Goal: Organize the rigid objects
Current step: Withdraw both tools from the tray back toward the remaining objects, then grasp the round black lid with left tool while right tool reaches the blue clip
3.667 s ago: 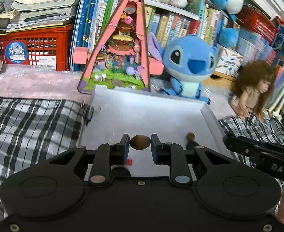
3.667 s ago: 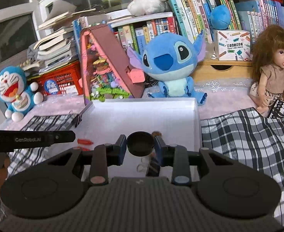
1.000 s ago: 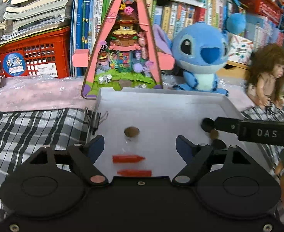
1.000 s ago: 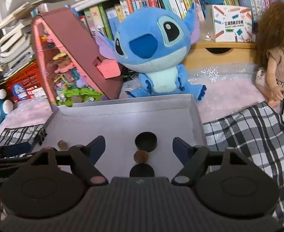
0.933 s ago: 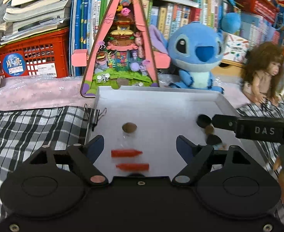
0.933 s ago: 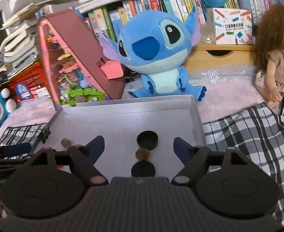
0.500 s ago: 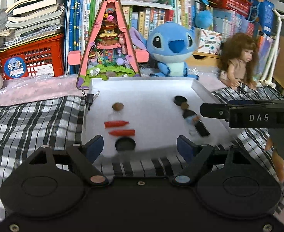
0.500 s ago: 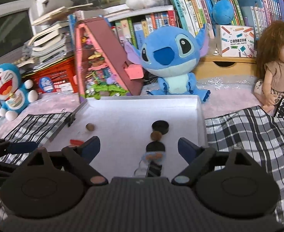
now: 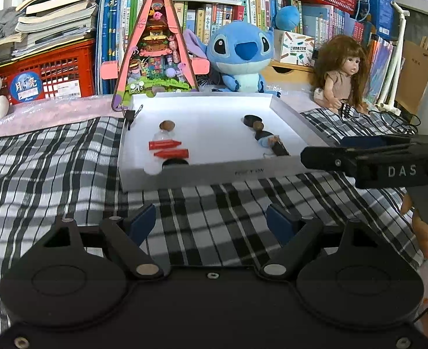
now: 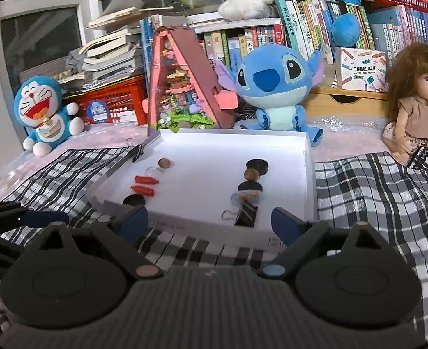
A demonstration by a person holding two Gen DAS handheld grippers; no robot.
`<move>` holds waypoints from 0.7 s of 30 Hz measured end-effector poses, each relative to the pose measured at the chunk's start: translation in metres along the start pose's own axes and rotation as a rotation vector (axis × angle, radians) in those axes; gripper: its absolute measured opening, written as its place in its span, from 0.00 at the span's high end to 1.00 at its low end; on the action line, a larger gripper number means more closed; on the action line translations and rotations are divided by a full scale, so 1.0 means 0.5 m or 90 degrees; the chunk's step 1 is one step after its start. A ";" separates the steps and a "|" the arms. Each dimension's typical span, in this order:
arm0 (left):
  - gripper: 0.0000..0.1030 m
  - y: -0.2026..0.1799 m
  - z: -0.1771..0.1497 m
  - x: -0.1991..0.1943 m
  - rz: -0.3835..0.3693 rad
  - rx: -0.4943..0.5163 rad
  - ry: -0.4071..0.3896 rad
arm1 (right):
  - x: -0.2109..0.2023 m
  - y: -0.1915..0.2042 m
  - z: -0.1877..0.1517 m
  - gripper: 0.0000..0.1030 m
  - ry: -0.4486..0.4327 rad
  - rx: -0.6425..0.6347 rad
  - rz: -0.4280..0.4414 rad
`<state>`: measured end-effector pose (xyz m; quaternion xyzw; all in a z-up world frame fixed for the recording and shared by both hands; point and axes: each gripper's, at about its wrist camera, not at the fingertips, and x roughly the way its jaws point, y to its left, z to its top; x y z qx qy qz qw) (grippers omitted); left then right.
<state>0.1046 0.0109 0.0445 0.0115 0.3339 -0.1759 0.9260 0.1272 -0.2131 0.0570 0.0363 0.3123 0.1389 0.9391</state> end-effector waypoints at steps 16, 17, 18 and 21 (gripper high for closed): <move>0.20 -0.001 -0.074 -0.032 -0.011 -0.016 0.017 | -0.054 0.041 -0.117 0.03 0.015 -0.092 0.007; 0.20 -0.003 -0.075 -0.033 -0.011 -0.015 0.017 | -0.055 0.045 -0.122 0.03 0.017 -0.098 0.007; 0.20 -0.005 -0.078 -0.034 -0.013 -0.014 0.017 | -0.056 0.048 -0.128 0.03 0.018 -0.103 0.007; 0.20 -0.010 -0.084 -0.037 -0.014 -0.009 0.016 | -0.061 0.055 -0.142 0.03 0.018 -0.115 0.011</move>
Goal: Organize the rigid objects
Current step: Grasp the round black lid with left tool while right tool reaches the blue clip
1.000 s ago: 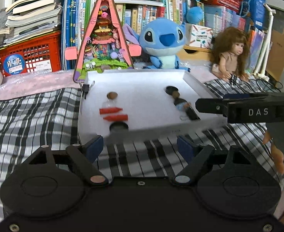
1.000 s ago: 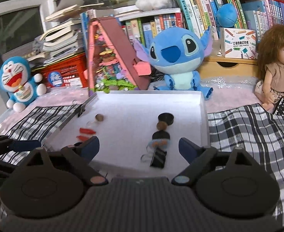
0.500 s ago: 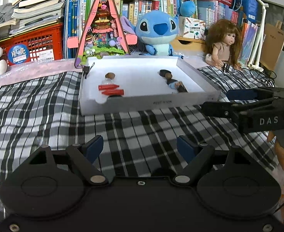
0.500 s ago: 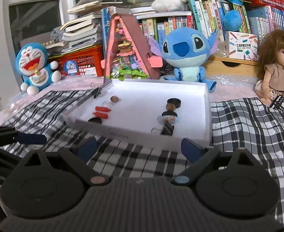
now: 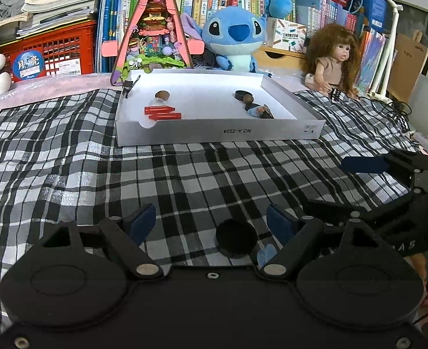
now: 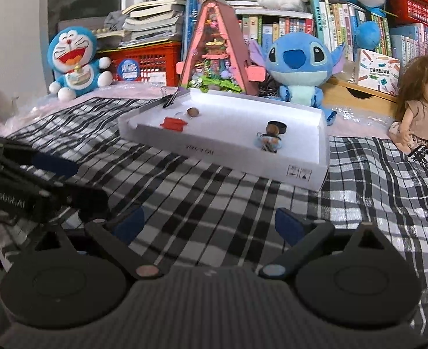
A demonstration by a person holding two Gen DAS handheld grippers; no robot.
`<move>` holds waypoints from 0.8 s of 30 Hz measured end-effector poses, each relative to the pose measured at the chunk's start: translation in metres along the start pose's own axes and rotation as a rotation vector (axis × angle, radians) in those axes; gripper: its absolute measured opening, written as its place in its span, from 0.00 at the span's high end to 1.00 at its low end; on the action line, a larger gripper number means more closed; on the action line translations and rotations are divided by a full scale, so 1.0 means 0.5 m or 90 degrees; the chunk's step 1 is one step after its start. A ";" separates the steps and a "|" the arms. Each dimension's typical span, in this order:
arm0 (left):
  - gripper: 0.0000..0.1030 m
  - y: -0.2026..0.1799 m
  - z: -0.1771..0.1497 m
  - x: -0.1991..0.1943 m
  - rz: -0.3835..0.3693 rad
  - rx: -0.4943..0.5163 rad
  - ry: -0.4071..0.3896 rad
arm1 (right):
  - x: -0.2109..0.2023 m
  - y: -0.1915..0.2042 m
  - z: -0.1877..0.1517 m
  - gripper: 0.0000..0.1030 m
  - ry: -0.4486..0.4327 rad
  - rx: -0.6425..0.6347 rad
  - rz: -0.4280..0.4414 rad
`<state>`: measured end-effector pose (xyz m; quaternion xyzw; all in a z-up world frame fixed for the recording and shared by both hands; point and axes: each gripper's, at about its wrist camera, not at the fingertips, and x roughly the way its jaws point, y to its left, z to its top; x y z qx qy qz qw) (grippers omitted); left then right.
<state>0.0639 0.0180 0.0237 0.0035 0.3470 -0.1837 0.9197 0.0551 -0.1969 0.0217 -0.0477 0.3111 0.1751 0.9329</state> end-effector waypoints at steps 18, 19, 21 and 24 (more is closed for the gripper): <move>0.58 -0.009 -0.028 -0.001 -0.036 -0.003 0.019 | -0.019 0.066 -0.041 0.02 0.000 -0.084 0.046; 0.61 -0.009 -0.028 0.000 -0.036 -0.003 0.019 | -0.020 0.068 -0.042 0.02 0.000 -0.083 0.050; 0.71 -0.008 -0.026 -0.002 -0.037 -0.001 0.016 | -0.022 0.072 -0.043 0.02 0.000 -0.083 0.057; 0.70 -0.003 -0.020 -0.003 -0.036 -0.007 0.012 | -0.024 0.079 -0.045 0.02 0.002 -0.085 0.073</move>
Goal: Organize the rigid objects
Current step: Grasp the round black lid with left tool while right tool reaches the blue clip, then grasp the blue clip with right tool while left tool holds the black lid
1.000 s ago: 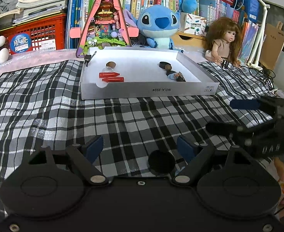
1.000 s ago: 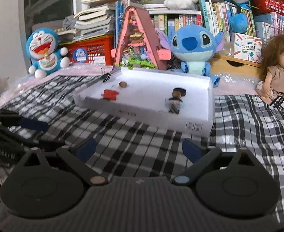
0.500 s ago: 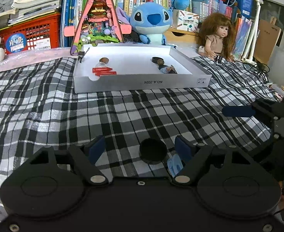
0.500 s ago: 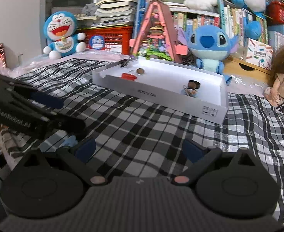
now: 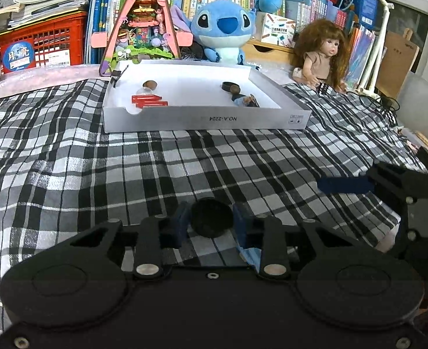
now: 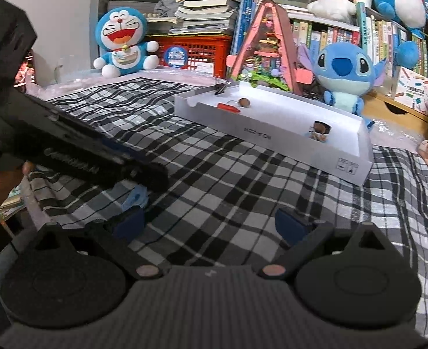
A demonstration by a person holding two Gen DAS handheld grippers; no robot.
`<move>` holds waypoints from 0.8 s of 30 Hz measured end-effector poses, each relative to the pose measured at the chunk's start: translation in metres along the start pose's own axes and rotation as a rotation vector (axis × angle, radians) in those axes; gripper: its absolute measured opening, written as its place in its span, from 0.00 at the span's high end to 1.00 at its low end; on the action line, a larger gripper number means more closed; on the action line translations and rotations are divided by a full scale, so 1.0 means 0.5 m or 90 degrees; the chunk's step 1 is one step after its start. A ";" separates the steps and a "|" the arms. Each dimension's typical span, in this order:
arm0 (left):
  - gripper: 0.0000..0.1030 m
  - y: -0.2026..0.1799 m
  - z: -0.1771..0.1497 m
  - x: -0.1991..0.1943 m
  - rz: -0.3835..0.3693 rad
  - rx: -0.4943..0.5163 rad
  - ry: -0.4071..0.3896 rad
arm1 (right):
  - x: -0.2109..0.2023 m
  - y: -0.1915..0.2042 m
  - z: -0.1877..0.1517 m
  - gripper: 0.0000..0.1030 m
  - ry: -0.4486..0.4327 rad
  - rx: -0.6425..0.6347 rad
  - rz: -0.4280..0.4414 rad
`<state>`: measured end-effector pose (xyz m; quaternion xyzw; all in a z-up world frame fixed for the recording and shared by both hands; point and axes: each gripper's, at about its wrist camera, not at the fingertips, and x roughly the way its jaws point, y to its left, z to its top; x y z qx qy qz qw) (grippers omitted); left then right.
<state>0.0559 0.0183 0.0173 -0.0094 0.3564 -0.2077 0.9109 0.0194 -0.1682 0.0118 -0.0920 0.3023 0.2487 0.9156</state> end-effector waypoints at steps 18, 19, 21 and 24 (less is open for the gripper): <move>0.70 0.019 0.013 -0.007 0.023 -0.015 -0.014 | 0.014 0.057 0.009 0.15 -0.008 -0.047 0.057; 0.70 0.019 0.012 -0.007 0.023 -0.015 -0.013 | 0.015 0.054 0.008 0.16 -0.005 -0.047 0.049; 0.70 0.021 0.010 -0.006 0.023 -0.017 -0.013 | 0.016 0.045 0.007 0.17 -0.001 -0.043 0.034; 0.70 0.021 0.006 -0.004 0.022 -0.019 -0.010 | 0.017 0.026 0.007 0.17 0.003 -0.023 0.006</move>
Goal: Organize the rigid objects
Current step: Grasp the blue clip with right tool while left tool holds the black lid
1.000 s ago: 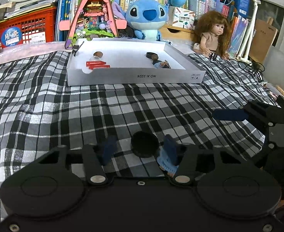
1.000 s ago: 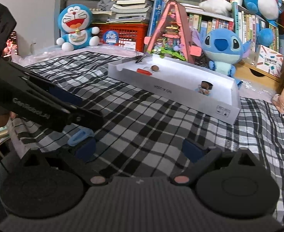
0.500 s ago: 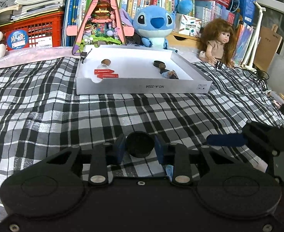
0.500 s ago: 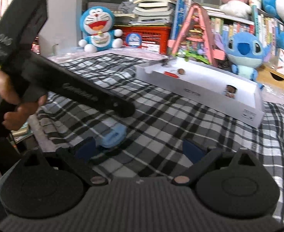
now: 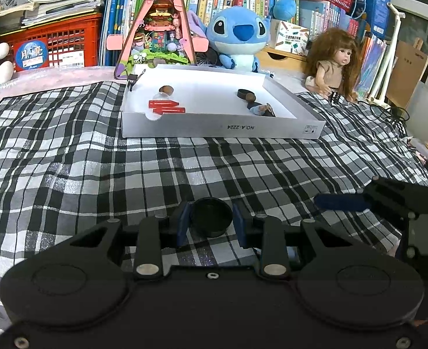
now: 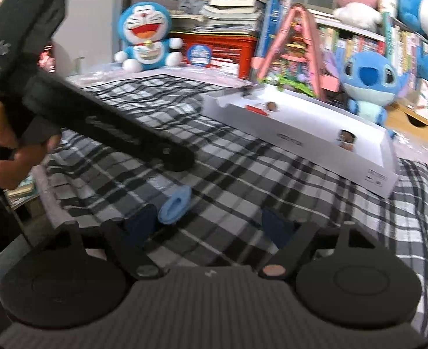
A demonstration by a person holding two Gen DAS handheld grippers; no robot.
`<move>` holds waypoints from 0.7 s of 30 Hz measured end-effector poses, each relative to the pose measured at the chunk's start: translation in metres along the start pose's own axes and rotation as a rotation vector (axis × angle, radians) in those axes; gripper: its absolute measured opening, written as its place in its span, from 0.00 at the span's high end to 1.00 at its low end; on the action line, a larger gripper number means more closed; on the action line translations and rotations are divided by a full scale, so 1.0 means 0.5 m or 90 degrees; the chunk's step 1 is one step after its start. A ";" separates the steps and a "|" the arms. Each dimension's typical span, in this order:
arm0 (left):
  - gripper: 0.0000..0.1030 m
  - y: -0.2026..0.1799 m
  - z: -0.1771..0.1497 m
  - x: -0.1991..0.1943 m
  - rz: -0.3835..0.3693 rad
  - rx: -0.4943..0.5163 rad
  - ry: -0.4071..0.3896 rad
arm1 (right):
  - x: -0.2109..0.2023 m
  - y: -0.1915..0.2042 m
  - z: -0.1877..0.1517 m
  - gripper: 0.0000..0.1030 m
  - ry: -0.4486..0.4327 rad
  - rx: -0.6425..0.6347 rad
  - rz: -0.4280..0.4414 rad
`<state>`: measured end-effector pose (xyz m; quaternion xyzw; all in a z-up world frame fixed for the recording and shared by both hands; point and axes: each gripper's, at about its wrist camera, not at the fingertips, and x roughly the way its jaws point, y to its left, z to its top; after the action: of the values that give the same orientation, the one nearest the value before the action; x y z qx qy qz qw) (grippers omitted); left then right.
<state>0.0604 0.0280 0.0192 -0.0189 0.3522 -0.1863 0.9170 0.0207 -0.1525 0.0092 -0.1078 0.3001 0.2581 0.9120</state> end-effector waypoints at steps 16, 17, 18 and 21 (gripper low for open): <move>0.70 0.004 -0.010 -0.032 0.017 0.018 -0.013 | -0.002 -0.005 0.000 0.19 -0.012 0.084 -0.024; 0.70 0.007 -0.010 -0.032 0.021 0.015 -0.013 | 0.000 0.006 0.001 0.19 -0.018 0.087 -0.025; 0.70 0.010 -0.010 -0.032 0.025 0.010 -0.012 | 0.002 0.015 0.001 0.20 -0.022 0.091 -0.028; 0.70 0.019 -0.010 -0.031 0.034 0.001 -0.012 | 0.011 0.035 0.001 0.22 -0.033 0.116 -0.045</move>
<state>0.0498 0.0427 0.0238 -0.0107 0.3437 -0.1616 0.9250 0.0154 -0.1351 0.0056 -0.0283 0.2948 0.1999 0.9340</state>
